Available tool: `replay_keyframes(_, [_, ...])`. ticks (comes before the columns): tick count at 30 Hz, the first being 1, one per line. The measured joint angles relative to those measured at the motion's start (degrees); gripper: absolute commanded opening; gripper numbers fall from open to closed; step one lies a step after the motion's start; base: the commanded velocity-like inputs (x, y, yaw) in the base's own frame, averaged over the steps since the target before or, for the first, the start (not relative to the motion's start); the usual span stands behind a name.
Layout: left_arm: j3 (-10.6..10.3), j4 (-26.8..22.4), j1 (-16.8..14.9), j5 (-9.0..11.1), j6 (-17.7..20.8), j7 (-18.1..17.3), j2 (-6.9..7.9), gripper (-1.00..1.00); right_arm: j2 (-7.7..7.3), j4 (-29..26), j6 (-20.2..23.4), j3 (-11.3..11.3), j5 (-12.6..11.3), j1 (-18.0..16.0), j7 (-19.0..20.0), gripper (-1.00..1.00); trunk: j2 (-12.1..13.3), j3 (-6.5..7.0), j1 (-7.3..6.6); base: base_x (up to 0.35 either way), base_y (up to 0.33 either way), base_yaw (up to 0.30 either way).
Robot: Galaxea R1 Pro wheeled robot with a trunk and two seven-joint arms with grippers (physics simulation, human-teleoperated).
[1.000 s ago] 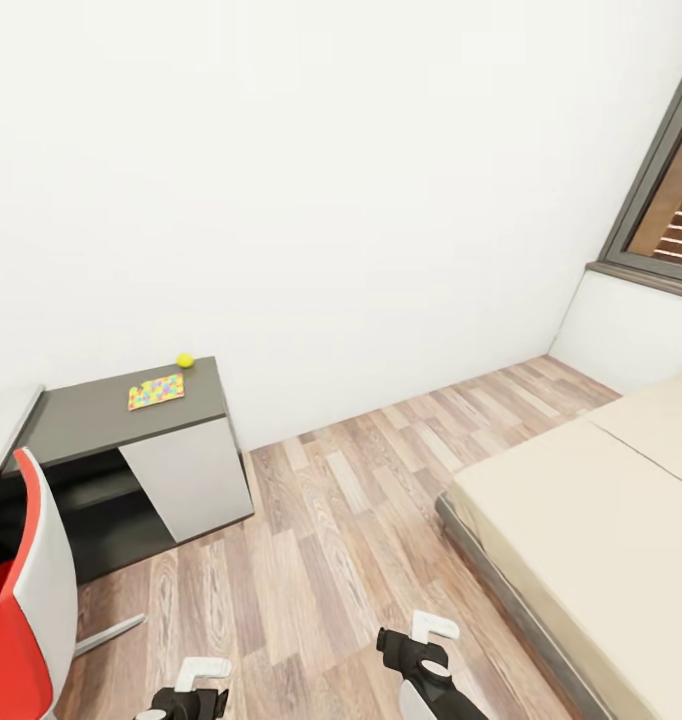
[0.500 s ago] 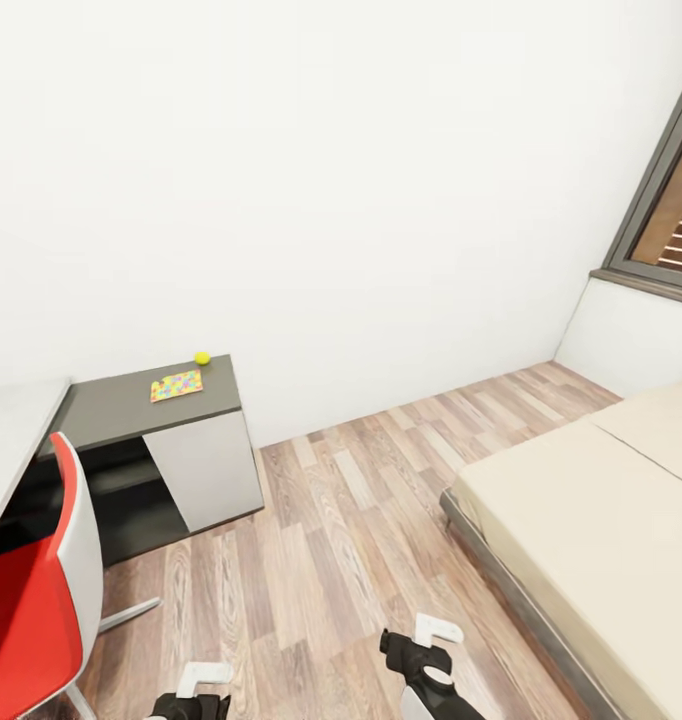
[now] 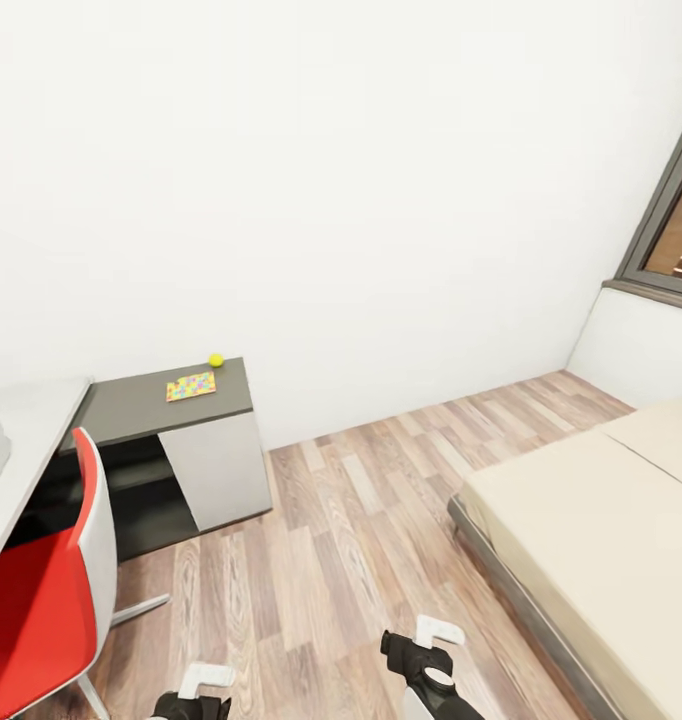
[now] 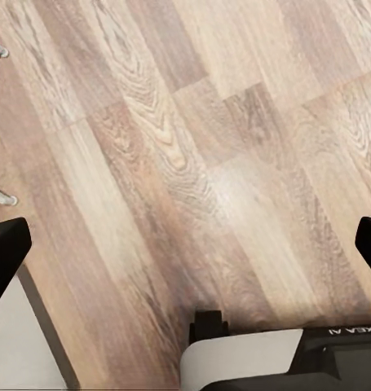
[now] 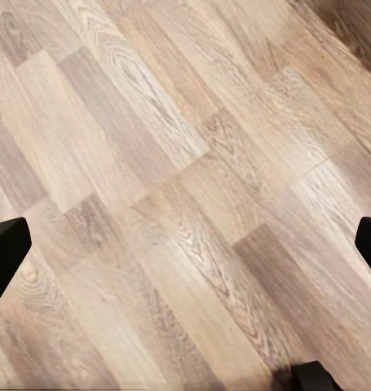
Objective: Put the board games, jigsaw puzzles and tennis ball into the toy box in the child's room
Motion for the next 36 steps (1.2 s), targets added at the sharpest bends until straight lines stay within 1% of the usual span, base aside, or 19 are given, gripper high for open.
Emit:
replay_keyframes(8, [0.0,0.0,0.1,-0.5,0.0,0.0,-0.01,1.00,-0.06,0.0,0.0,0.0,0.0,0.0,0.0,1.00,0.0,0.13,0.01,-0.202,0.089,-0.031])
replay_keyframes(19, [0.0,0.0,0.2,-0.5,-0.1,0.0,-0.06,1.00,-0.04,0.0,-0.1,0.0,0.0,0.0,0.0,1.00,0.0,0.42,-0.01,-0.067,0.014,-0.244])
replay_keyframes(29, [0.0,0.0,0.3,-0.6,-0.1,0.0,-0.51,1.00,0.02,0.0,-0.1,0.0,0.1,0.0,0.0,1.00,0.0,0.71,-0.01,-0.011,0.000,-0.264])
replay_keyframes(36, [0.0,0.0,0.4,-0.6,-0.1,0.0,-0.54,1.00,0.02,0.1,-0.1,0.0,0.1,0.0,0.0,1.00,0.0,0.78,-0.01,-0.013,0.000,-0.078])
